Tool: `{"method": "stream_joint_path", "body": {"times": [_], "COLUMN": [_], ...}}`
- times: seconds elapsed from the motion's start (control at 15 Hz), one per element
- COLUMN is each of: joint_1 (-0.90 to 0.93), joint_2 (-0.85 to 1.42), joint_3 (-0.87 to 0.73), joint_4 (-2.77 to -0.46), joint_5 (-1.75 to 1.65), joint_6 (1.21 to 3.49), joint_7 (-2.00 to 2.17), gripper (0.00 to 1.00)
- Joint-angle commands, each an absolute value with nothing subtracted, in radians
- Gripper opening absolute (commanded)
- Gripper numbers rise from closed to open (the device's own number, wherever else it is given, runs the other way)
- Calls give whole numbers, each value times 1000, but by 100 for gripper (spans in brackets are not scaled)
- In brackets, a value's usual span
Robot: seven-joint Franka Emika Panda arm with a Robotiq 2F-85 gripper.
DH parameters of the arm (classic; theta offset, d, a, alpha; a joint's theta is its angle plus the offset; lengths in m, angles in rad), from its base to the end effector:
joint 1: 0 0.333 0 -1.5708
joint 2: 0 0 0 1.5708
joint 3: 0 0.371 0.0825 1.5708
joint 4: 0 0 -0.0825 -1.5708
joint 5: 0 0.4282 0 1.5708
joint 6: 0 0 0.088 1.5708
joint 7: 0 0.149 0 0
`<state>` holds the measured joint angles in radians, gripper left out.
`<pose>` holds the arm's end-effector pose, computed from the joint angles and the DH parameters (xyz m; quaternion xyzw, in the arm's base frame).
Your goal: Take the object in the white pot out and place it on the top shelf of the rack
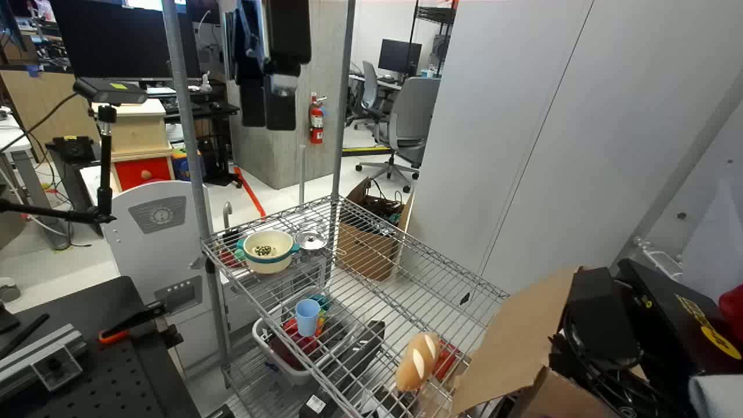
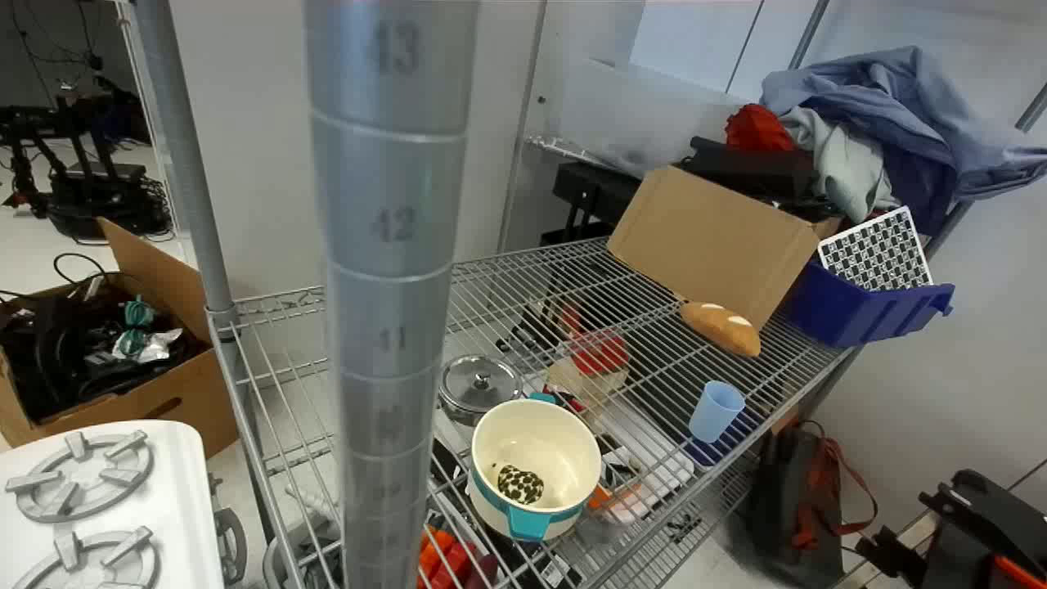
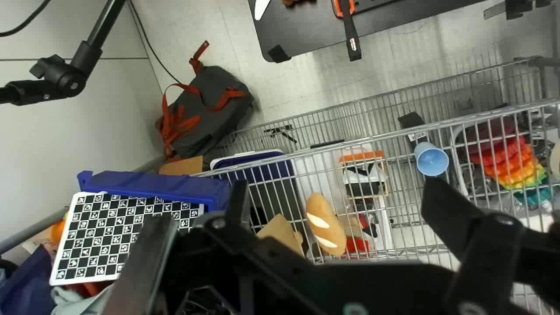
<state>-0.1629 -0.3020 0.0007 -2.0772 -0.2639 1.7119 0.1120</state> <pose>0.4718 -0.1129 0.5559 0.9846 -0.1130 -0.0346 0.1289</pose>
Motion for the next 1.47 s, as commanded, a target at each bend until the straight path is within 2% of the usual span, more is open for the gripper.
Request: {"method": "stream_joint_path", "body": {"times": [0.0,0.4,0.67,1.0,1.4], "joint_1": [-138,-92,-26,94,302], "joint_2": [-301,-222,-34,281,596], "joint_3": [-20,41,107,93,14], "joint_4": [-2074,-2239,-2260,-2136,-1858], "joint_5": [-270,-271,-290,-405,-398], "joint_6": [1709,1861,2085,2342,2422], "joint_7": [117,298,578,974,1282], "gripper": [100,100,100,100,100]}}
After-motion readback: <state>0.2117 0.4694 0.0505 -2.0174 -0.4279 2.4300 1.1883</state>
